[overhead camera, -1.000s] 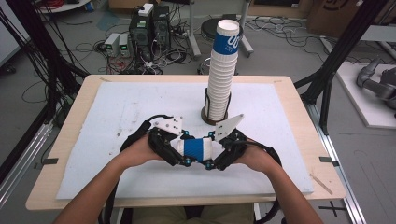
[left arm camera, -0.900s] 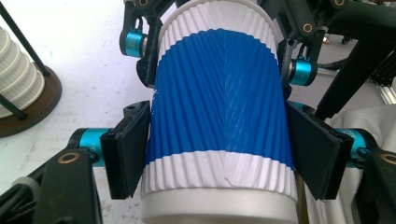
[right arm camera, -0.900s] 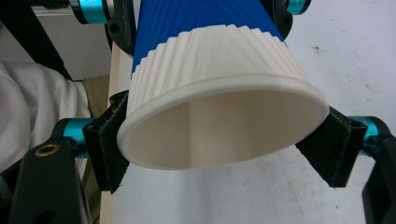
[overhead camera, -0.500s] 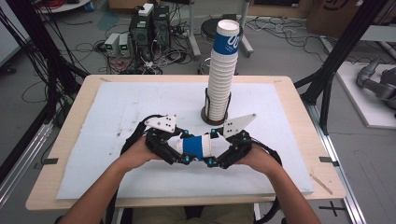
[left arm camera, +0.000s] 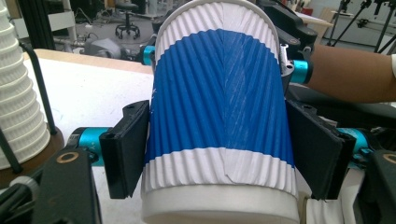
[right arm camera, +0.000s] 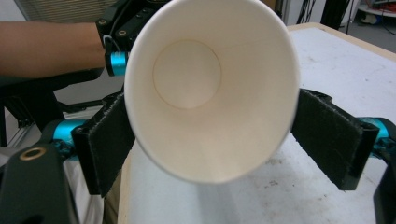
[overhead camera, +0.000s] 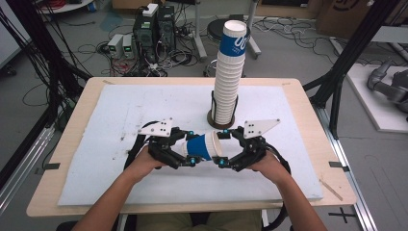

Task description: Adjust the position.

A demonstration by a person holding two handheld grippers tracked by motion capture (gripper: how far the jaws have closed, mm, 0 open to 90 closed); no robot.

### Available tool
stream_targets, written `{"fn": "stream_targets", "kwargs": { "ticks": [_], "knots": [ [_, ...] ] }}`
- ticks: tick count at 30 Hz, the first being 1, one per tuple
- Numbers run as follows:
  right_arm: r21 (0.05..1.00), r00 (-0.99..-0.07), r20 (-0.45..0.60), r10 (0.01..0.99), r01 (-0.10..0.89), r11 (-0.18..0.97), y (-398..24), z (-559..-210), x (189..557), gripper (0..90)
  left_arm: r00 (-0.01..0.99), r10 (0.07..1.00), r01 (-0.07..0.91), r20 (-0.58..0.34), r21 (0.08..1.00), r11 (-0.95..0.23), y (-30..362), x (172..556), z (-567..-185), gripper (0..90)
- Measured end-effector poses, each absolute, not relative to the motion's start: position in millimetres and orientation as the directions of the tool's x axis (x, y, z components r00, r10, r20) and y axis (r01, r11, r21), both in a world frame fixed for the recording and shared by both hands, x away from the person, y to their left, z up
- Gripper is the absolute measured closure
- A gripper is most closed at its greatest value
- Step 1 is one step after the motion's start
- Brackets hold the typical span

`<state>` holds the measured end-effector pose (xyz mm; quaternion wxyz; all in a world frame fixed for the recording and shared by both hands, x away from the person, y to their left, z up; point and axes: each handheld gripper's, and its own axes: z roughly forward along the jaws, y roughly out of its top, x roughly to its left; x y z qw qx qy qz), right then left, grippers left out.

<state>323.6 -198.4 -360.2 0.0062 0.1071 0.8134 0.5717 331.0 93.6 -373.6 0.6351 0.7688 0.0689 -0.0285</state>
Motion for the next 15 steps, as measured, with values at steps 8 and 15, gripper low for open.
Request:
{"fn": "stream_targets", "kwargs": {
  "ticks": [8, 15],
  "knots": [
    [0.929, -0.978, 0.117, 0.174, 0.170, 0.328, -199.6, -360.0, 325.0, 19.2, 0.989, 0.068, 0.141, -0.130, 0.970, -0.199, 91.6, 331.2, -375.1, 26.9],
    [0.912, -0.981, 0.097, 0.167, 0.155, 0.381, -198.1, -359.4, 323.8, 22.1, 0.987, 0.065, 0.156, -0.144, 0.952, -0.262, 89.5, 330.7, -377.6, 27.8]
  ]
}}
